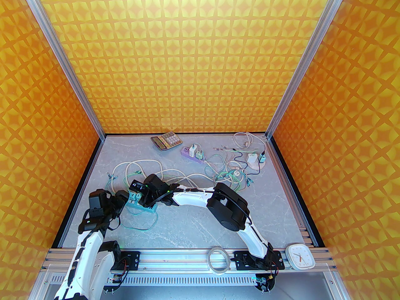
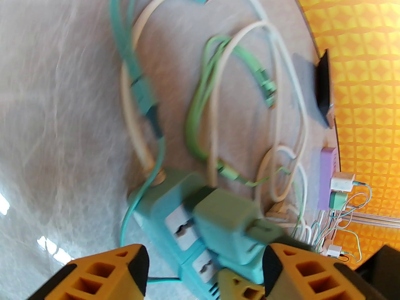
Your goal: Pull the plug off the socket
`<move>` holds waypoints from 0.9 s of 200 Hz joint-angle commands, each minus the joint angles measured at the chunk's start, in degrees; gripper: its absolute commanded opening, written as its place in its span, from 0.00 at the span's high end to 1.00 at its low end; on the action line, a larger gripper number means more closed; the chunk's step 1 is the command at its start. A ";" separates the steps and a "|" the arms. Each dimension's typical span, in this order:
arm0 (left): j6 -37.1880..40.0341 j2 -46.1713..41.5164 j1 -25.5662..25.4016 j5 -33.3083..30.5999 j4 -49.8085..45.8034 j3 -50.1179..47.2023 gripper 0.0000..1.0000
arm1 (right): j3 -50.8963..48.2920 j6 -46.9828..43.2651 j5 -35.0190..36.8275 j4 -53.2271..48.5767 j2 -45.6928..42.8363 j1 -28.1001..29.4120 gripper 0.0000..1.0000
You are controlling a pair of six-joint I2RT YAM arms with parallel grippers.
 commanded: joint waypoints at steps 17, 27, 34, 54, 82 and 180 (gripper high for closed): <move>-1.29 1.84 -0.12 5.85 4.29 -1.50 0.37 | 0.04 0.30 0.67 0.98 -0.80 0.03 0.86; -1.72 2.32 -0.15 7.13 5.81 -1.86 0.35 | 0.04 0.19 0.85 0.93 -0.78 -0.02 0.86; -1.86 2.59 -0.25 7.82 6.74 -1.99 0.35 | -0.04 0.11 0.85 0.97 -0.65 -0.02 0.86; -2.25 2.88 -0.20 9.02 8.80 -2.64 0.34 | 0.08 0.10 0.85 0.91 -0.63 0.04 0.86; -2.83 4.89 -0.24 8.75 10.72 -3.35 0.34 | 0.20 0.11 0.59 0.99 -0.46 -0.04 0.86; -3.30 8.83 -0.28 3.24 7.91 -5.72 0.38 | 0.66 -0.51 1.05 0.66 -1.21 0.04 0.86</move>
